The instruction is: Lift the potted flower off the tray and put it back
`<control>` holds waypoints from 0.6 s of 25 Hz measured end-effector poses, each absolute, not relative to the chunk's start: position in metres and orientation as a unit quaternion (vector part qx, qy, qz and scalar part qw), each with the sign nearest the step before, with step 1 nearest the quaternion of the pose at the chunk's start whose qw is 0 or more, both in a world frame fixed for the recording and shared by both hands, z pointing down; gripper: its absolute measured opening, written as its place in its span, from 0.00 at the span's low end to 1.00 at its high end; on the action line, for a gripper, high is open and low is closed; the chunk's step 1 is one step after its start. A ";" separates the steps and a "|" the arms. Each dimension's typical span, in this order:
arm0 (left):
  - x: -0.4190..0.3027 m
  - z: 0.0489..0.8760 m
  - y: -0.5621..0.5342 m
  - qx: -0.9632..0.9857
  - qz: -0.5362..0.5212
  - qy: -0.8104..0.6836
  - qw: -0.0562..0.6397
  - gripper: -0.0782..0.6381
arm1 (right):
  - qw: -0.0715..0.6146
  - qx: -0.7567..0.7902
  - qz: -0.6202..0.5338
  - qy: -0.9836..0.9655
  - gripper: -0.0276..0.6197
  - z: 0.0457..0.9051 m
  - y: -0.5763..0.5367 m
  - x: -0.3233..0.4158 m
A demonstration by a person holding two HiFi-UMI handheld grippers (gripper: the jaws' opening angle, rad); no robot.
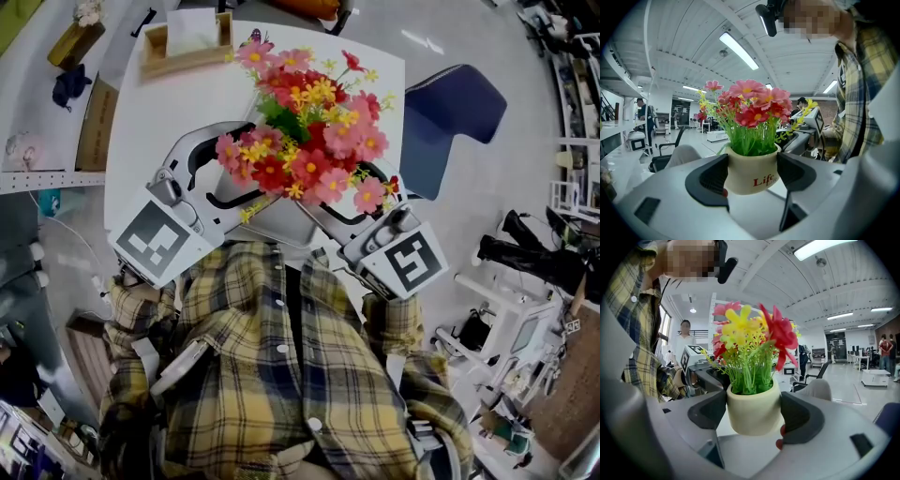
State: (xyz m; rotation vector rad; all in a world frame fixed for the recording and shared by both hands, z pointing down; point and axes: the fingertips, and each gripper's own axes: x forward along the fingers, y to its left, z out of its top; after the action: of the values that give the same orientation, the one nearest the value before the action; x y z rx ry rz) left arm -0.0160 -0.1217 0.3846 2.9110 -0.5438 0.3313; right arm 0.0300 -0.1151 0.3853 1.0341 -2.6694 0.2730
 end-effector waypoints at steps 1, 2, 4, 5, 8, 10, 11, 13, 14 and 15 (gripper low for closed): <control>-0.016 0.385 -0.121 0.974 0.110 -0.181 0.081 0.58 | 0.132 0.358 0.095 -0.920 0.58 0.385 -0.114 0.030; -0.016 0.385 -0.121 0.974 0.110 -0.180 0.082 0.58 | 0.132 0.359 0.096 -0.919 0.58 0.386 -0.114 0.030; -0.016 0.385 -0.122 0.974 0.110 -0.178 0.086 0.58 | 0.130 0.361 0.098 -0.918 0.58 0.385 -0.115 0.030; -0.016 0.385 -0.122 0.974 0.110 -0.177 0.088 0.58 | 0.128 0.361 0.099 -0.918 0.58 0.384 -0.115 0.029; -0.016 0.383 -0.122 0.974 0.113 -0.174 0.094 0.58 | 0.130 0.361 0.115 -0.916 0.58 0.382 -0.113 0.027; -0.017 0.381 -0.120 0.973 0.115 -0.173 0.100 0.58 | 0.141 0.361 0.124 -0.913 0.58 0.383 -0.109 0.026; -0.018 0.379 -0.119 0.973 0.116 -0.173 0.103 0.58 | 0.144 0.361 0.126 -0.913 0.58 0.382 -0.108 0.026; -0.018 0.379 -0.118 0.972 0.119 -0.172 0.109 0.58 | 0.146 0.360 0.130 -0.912 0.58 0.382 -0.107 0.026; -0.018 0.379 -0.118 0.971 0.122 -0.172 0.113 0.58 | 0.146 0.358 0.135 -0.912 0.58 0.382 -0.107 0.026; -0.019 0.380 -0.118 0.970 0.127 -0.173 0.118 0.58 | 0.146 0.357 0.141 -0.912 0.58 0.383 -0.106 0.025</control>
State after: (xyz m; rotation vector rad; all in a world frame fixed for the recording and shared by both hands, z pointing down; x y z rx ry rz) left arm -0.0187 -0.1177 0.3797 2.8374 -0.5052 0.3710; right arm 0.0253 -0.1065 0.3829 1.0273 -2.6257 0.4052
